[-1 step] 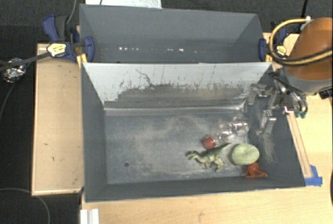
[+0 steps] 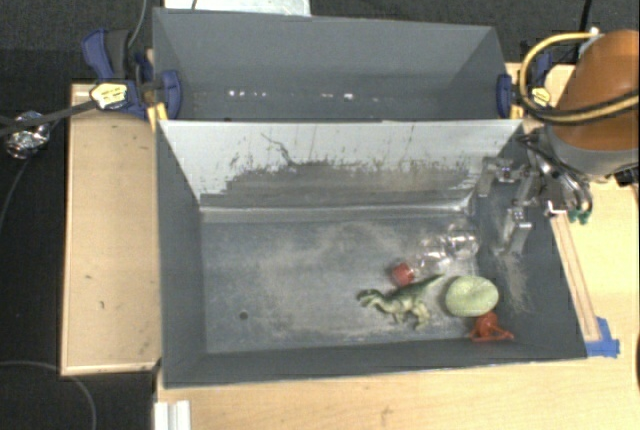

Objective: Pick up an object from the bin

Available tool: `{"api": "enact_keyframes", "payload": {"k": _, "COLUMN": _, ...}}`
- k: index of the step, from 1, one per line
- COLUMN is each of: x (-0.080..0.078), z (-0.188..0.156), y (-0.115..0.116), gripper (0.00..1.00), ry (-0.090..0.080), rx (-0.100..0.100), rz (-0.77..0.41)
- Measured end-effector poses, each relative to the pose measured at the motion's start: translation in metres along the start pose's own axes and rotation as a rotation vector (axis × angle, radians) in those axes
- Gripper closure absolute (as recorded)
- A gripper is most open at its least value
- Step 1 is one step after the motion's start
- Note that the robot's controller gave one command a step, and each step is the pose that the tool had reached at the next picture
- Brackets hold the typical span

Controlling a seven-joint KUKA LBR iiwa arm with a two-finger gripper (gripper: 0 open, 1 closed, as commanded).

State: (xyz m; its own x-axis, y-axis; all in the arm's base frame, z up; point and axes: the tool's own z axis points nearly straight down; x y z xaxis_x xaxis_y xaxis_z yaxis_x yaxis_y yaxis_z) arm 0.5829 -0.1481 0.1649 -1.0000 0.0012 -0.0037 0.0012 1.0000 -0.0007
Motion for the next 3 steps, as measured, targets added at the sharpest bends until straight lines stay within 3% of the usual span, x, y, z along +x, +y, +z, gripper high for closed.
{"api": "enact_keyframes", "payload": {"k": 1, "x": 0.005, "z": 0.049, "y": 0.004, "gripper": 0.0, "ry": -0.004, "rx": 0.001, "rz": -0.03}}
{"api": "enact_keyframes", "payload": {"k": 2, "x": 0.022, "z": 0.094, "y": 0.035, "gripper": 0.0, "ry": -0.003, "rx": 0.001, "rz": -0.065}}
{"api": "enact_keyframes", "payload": {"k": 3, "x": 0.013, "z": 0.094, "y": 0.044, "gripper": 0.0, "ry": -0.007, "rx": 0.002, "rz": -0.076}}
